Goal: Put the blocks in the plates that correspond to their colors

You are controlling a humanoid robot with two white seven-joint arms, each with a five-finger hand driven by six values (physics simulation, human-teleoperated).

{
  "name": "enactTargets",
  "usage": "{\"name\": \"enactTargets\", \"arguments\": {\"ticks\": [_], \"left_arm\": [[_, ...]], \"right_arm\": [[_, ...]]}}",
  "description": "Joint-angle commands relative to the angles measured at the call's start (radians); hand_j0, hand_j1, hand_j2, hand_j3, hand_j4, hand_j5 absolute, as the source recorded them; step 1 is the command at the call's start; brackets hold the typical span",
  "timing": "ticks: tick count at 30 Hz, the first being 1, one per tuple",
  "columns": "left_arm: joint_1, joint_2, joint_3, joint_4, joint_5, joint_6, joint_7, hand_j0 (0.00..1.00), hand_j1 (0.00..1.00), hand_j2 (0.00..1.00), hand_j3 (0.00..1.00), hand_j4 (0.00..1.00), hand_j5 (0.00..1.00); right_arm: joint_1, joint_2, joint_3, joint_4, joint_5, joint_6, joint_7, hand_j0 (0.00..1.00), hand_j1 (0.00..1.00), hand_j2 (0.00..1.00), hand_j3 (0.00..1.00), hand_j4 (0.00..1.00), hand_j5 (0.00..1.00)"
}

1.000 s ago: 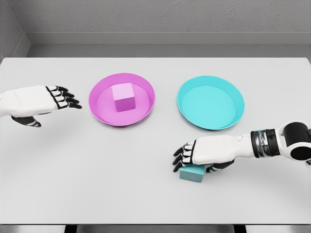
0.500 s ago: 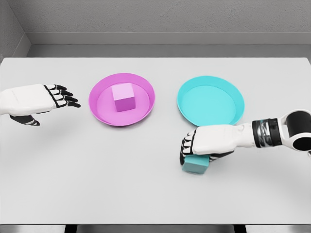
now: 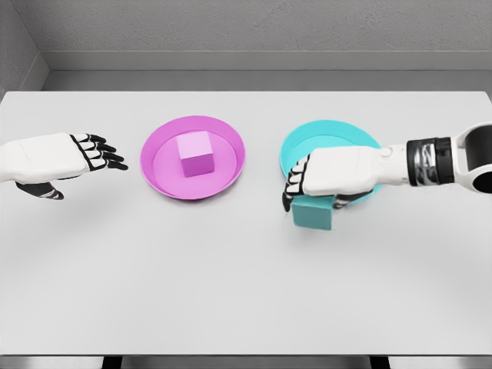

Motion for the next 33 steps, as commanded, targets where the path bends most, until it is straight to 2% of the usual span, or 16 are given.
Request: {"name": "enactTargets", "arguments": {"ticks": [1, 6, 11, 16, 20, 22, 27, 29, 30, 32, 33], "left_arm": [[0.0, 0.001, 0.001, 0.0, 0.005, 0.002, 0.0, 1.0, 1.0, 1.0, 1.0, 1.0, 1.0], [0.0, 0.001, 0.001, -0.002, 0.007, 0.002, 0.0, 1.0, 1.0, 1.0, 1.0, 1.0, 1.0], [0.0, 0.001, 0.001, -0.002, 0.007, 0.002, 0.0, 1.0, 1.0, 1.0, 1.0, 1.0, 1.0], [0.0, 0.001, 0.001, -0.003, 0.007, 0.002, 0.0, 1.0, 1.0, 1.0, 1.0, 1.0, 1.0], [0.0, 0.001, 0.001, -0.003, 0.005, 0.002, 0.0, 1.0, 1.0, 1.0, 1.0, 1.0, 1.0], [0.0, 0.001, 0.001, -0.003, 0.005, 0.002, 0.0, 1.0, 1.0, 1.0, 1.0, 1.0, 1.0], [0.0, 0.003, 0.001, -0.002, 0.005, 0.002, 0.0, 1.0, 1.0, 1.0, 1.0, 1.0, 1.0], [0.0, 0.003, 0.001, -0.002, 0.005, 0.002, 0.0, 1.0, 1.0, 1.0, 1.0, 1.0, 1.0], [0.0, 0.003, 0.001, -0.002, 0.005, 0.002, 0.0, 1.0, 1.0, 1.0, 1.0, 1.0, 1.0], [0.0, 0.003, 0.001, -0.002, 0.005, 0.002, 0.0, 1.0, 1.0, 1.0, 1.0, 1.0, 1.0], [0.0, 0.003, 0.001, -0.002, 0.005, 0.002, 0.0, 1.0, 1.0, 1.0, 1.0, 1.0, 1.0]], "right_arm": [[-0.006, 0.027, -0.001, 0.046, -0.009, 0.004, -0.001, 0.45, 0.45, 0.45, 0.45, 0.45, 0.45], [-0.032, 0.054, 0.001, 0.122, -0.009, 0.004, -0.001, 0.43, 0.43, 0.43, 0.43, 0.43, 0.43], [-0.078, 0.096, 0.001, 0.259, -0.004, 0.004, -0.001, 0.44, 0.44, 0.44, 0.44, 0.44, 0.44], [-0.14, 0.17, 0.002, 0.467, -0.001, 0.004, -0.001, 0.44, 0.44, 0.44, 0.44, 0.44, 0.44], [-0.19, 0.241, 0.001, 0.707, 0.0, 0.004, -0.001, 0.44, 0.44, 0.44, 0.44, 0.44, 0.44], [-0.195, 0.255, 0.001, 0.736, 0.0, 0.004, -0.001, 0.44, 0.44, 0.44, 0.44, 0.44, 0.44], [-0.195, 0.256, 0.002, 0.738, 0.0, 0.004, -0.001, 0.45, 0.45, 0.45, 0.45, 0.45, 0.45], [-0.195, 0.256, 0.001, 0.738, 0.0, 0.004, -0.001, 0.48, 0.48, 0.48, 0.48, 0.48, 0.48], [-0.195, 0.256, 0.001, 0.738, -0.001, 0.004, -0.001, 0.55, 0.55, 0.55, 0.55, 0.55, 0.55], [-0.195, 0.258, -0.001, 0.733, -0.007, 0.004, -0.001, 1.0, 1.0, 1.0, 1.0, 1.0, 1.0], [-0.193, 0.256, -0.001, 0.725, -0.007, 0.004, -0.001, 1.0, 1.0, 1.0, 1.0, 1.0, 1.0]]}}
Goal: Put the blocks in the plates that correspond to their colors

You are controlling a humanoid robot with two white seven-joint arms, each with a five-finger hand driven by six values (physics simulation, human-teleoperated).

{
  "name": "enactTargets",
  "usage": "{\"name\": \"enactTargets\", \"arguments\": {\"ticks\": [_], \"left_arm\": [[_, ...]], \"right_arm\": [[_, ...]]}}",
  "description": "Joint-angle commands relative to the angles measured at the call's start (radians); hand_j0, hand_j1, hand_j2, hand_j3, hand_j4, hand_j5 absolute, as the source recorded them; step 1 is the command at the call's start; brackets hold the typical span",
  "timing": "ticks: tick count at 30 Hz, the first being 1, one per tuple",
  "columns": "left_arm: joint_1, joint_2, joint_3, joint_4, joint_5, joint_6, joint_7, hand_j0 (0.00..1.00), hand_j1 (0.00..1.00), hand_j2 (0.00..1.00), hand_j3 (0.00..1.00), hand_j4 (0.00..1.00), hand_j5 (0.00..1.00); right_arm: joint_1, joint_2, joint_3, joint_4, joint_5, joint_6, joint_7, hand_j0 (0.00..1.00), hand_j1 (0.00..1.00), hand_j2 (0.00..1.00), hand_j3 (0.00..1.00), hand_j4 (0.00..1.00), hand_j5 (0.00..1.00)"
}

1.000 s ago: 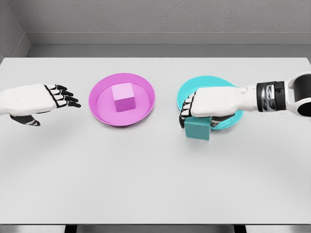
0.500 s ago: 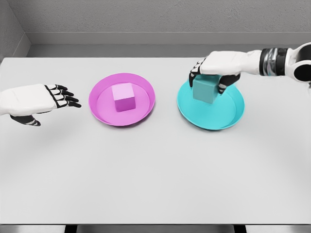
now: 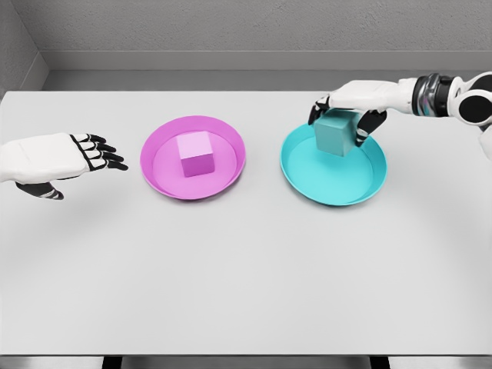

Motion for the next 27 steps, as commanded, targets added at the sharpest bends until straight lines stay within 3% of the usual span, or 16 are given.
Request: {"name": "enactTargets", "arguments": {"ticks": [1, 8, 10, 12, 15, 18, 20, 27], "left_arm": [[0.0, 0.001, 0.001, 0.0, 0.005, 0.002, 0.0, 1.0, 1.0, 1.0, 1.0, 1.0, 1.0], [0.0, 0.003, 0.001, 0.0, 0.005, 0.002, 0.0, 1.0, 1.0, 1.0, 1.0, 1.0, 1.0], [0.0, 0.003, 0.002, 0.0, 0.005, 0.002, 0.0, 1.0, 1.0, 1.0, 1.0, 1.0, 1.0], [0.0, 0.004, 0.001, 0.0, 0.005, 0.002, 0.0, 1.0, 1.0, 1.0, 1.0, 1.0, 1.0], [0.0, 0.007, 0.001, 0.0, 0.005, 0.002, 0.0, 1.0, 1.0, 1.0, 1.0, 1.0, 1.0], [0.0, 0.007, 0.001, 0.0, 0.006, 0.002, 0.0, 1.0, 1.0, 1.0, 1.0, 1.0, 1.0], [0.0, 0.009, 0.001, 0.0, 0.006, 0.002, 0.0, 1.0, 1.0, 1.0, 1.0, 1.0, 1.0], [0.002, 0.009, 0.001, 0.0, 0.008, 0.002, 0.0, 1.0, 1.0, 1.0, 1.0, 1.0, 1.0]], "right_arm": [[-0.002, 0.0, -0.002, -0.008, -0.009, 0.003, 0.0, 1.0, 1.0, 1.0, 1.0, 1.0, 1.0], [-0.003, -0.018, -0.004, 0.006, -0.004, 0.003, 0.0, 1.0, 1.0, 1.0, 1.0, 1.0, 1.0], [0.006, -0.045, -0.093, 0.002, -0.004, 0.003, 0.0, 1.0, 1.0, 1.0, 1.0, 1.0, 1.0], [0.002, -0.066, -0.1, -0.014, -0.004, 0.003, 0.0, 1.0, 1.0, 1.0, 1.0, 1.0, 1.0], [0.028, -0.137, -0.169, -0.117, -0.013, 0.003, 0.0, 1.0, 1.0, 1.0, 1.0, 1.0, 1.0], [0.159, -0.242, -0.295, -0.242, -0.017, 0.003, 0.0, 1.0, 1.0, 1.0, 1.0, 1.0, 1.0], [0.227, -0.279, -0.366, -0.253, -0.017, 0.003, 0.0, 1.0, 1.0, 1.0, 1.0, 1.0, 1.0], [0.305, -0.295, -0.363, -0.27, -0.018, 0.003, 0.0, 1.0, 1.0, 1.0, 1.0, 1.0, 1.0]]}}
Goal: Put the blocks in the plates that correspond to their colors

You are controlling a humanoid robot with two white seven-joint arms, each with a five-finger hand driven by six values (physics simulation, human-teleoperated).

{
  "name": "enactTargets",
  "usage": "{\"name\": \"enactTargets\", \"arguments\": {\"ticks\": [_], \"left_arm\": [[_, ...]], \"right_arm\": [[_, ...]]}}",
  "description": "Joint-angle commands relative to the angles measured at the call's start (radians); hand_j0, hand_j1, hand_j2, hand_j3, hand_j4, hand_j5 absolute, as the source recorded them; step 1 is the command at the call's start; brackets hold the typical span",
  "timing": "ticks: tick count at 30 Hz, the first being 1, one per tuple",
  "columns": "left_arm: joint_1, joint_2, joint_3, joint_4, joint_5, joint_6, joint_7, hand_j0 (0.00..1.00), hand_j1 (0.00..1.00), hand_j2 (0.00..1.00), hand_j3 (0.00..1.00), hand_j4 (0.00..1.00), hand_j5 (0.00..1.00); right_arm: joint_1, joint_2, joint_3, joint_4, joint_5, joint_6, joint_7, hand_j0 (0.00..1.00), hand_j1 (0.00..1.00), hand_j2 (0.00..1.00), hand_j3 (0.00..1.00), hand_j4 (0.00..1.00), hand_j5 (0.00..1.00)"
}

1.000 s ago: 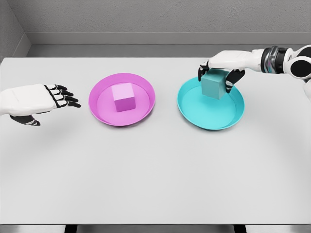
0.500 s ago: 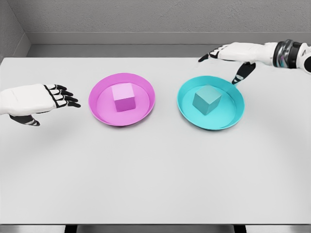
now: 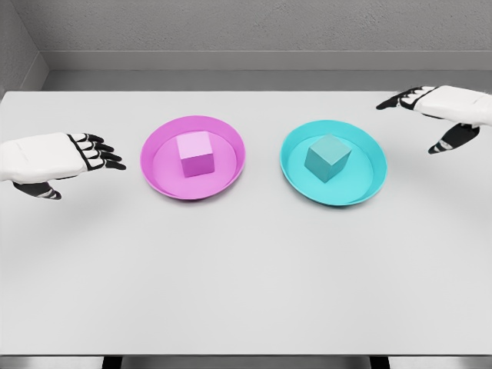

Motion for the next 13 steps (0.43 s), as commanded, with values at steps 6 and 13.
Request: {"name": "enactTargets", "arguments": {"ticks": [6, 13], "left_arm": [[0.002, 0.001, 0.0, -0.009, 0.005, 0.002, 0.0, 1.0, 1.0, 1.0, 1.0, 1.0, 1.0], [0.002, 0.001, 0.0, -0.011, 0.005, 0.002, 0.0, 1.0, 1.0, 1.0, 1.0, 1.0, 1.0]], "right_arm": [[0.003, -0.003, 0.0, -0.027, -0.009, 0.003, -0.001, 1.0, 1.0, 1.0, 1.0, 1.0, 1.0], [0.003, -0.001, 0.0, -0.027, -0.009, 0.003, -0.001, 1.0, 1.0, 1.0, 1.0, 1.0, 1.0]]}}
